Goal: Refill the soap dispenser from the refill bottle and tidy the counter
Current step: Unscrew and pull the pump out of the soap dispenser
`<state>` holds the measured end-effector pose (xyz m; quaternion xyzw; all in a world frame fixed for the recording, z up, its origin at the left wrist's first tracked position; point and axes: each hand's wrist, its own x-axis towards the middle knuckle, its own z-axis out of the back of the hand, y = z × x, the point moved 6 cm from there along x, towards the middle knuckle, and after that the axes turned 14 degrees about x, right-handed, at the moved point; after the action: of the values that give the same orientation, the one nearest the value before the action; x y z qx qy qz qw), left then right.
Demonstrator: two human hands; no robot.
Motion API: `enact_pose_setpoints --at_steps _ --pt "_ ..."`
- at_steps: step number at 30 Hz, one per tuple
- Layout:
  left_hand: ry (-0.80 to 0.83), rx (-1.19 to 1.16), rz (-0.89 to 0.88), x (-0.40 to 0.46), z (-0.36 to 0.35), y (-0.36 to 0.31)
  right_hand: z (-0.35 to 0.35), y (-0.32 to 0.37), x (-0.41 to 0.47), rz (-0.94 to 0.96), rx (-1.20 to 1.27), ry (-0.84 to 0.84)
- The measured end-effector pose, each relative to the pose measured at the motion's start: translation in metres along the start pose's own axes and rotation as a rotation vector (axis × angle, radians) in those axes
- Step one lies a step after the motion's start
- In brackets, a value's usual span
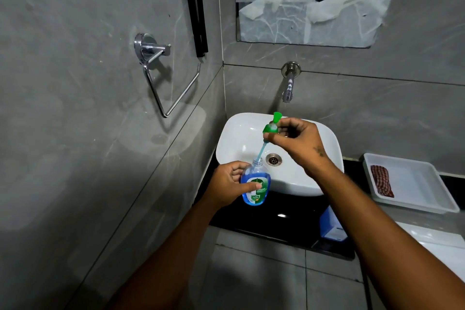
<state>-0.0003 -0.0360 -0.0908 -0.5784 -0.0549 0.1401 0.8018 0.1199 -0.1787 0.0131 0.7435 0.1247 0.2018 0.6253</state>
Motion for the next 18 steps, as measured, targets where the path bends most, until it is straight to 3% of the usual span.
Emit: enact_pose_setpoints --at_steps 18 --pt "-0.048 0.082 0.015 0.001 -0.001 0.022 0.069 -0.015 0.016 -0.067 0.290 -0.331"
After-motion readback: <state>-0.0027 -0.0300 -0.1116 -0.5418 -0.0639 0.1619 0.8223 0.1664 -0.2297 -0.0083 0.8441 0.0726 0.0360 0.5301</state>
